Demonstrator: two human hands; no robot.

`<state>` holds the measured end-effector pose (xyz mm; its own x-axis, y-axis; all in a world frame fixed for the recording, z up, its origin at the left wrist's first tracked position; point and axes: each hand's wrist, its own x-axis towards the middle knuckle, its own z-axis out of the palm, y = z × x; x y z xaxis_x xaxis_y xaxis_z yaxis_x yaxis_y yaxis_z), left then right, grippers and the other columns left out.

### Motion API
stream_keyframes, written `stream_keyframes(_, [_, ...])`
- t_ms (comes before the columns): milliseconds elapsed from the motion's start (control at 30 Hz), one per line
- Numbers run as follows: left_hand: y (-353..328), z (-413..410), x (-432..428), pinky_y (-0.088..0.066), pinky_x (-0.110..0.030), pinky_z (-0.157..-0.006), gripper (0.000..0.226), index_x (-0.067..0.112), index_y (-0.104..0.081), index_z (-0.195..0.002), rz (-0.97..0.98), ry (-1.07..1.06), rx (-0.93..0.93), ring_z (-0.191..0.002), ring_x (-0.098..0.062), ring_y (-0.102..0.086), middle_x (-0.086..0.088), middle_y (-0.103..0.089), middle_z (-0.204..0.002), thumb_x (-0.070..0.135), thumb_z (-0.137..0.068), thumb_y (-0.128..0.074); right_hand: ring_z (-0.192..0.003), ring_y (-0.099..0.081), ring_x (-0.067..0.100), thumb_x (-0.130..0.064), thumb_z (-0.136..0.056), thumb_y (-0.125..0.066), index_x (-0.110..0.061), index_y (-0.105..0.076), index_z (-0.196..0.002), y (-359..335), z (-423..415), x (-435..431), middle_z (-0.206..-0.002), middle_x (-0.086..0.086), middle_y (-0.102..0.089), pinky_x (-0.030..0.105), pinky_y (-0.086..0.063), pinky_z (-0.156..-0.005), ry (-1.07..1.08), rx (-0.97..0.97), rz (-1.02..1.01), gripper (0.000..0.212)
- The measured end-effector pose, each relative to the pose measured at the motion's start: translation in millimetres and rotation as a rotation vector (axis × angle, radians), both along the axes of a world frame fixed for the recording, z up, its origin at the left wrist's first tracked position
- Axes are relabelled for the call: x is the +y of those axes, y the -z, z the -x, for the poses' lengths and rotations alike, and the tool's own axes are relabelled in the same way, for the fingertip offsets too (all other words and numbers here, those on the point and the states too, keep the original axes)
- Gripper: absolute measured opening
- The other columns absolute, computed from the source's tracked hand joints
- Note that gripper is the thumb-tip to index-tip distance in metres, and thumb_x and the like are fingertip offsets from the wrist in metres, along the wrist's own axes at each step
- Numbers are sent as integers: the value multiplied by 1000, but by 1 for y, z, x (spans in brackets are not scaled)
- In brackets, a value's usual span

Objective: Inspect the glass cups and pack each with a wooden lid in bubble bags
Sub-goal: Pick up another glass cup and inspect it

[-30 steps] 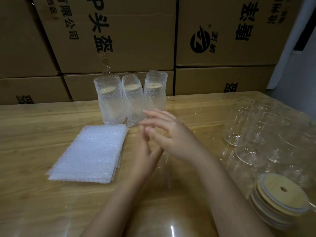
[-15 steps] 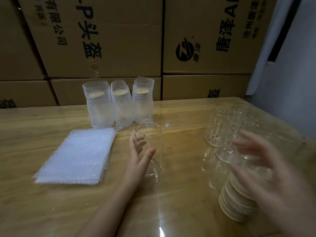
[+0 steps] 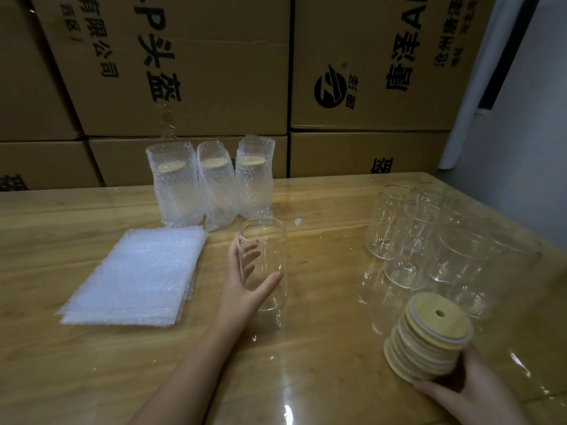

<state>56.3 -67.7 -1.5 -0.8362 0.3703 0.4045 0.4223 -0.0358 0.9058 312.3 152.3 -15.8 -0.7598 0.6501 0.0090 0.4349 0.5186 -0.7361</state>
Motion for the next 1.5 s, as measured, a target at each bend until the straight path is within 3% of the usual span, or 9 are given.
stream_keyframes(267, [3,2,0,-43,-15,-98,98,21,-20,-148,-18,14,25,-119,1,-51,12,-48,-132,33,-68,-76,-100,-60,20,-22,-60,-88,-23,-48,-108,-10,57,-15,-93,-13,-56,28,-39,-75,-47,47,-106,63])
stream_keyframes(400, [4,4,0,-44,-15,-98,99,20,-19,-149,-6,12,33,-119,1,-51,12,-48,-133,33,-69,-77,-107,-59,20,-25,-64,-86,-18,-45,-125,-13,78,-17,-102,-11,-57,28,-40,-76,-61,49,-139,74])
stream_keyframes(533, [5,5,0,-45,-14,-95,99,19,-21,-149,-18,5,29,-119,0,-52,12,-48,-133,33,-69,-77,-96,-58,6,-29,-72,-82,-23,-15,-150,-24,82,-22,-113,-17,-54,23,-45,-81,-125,49,-78,103])
stream_keyframes(633, [6,6,1,-45,-16,-97,97,18,-22,-148,-21,6,33,-119,0,-52,11,-49,-133,33,-69,-78,-119,-50,15,-42,-73,-77,-28,1,-151,-37,71,-25,-144,-3,-41,32,-43,-97,-49,94,-279,112])
stream_keyframes(767, [7,5,2,-45,-17,-99,99,17,-22,-148,-27,1,35,-119,1,-52,13,-49,-132,35,-69,-78,-137,-33,21,-38,-78,-71,-23,-34,-146,-59,68,-29,-149,-7,-37,44,-35,-106,-205,239,-815,79])
stream_keyframes(867, [6,5,2,-44,-13,-96,97,21,-22,-148,-27,0,37,-118,4,-51,13,-48,-132,33,-69,-77,-122,-53,26,-14,-69,-84,-14,-65,-120,-61,73,-27,-127,-2,-63,49,-48,-93,-211,295,-879,54])
stream_keyframes(1033, [7,5,2,-44,-21,-101,98,16,-23,-148,-25,-2,33,-119,1,-52,13,-49,-132,33,-69,-78,-102,-51,19,-13,-74,-65,-13,-70,-107,-60,72,-24,-107,0,-69,37,-42,-87,-266,422,-996,33])
stream_keyframes(1267, [9,5,2,-43,-27,-101,99,23,-19,-149,-5,-17,29,-121,2,-50,22,-48,-129,37,-72,-80,-85,-52,3,-33,-90,-54,-18,-60,-119,-122,132,-77,-99,-9,-55,17,-46,-73,-308,699,-398,34])
stream_keyframes(1500, [8,4,2,-44,-24,-100,98,23,-22,-146,5,1,23,-120,-1,-51,26,-48,-127,47,-67,-75,-104,-54,16,-28,-96,-49,-22,-55,-121,-138,210,-98,-112,-2,-58,31,-45,-85,-397,360,-240,27])
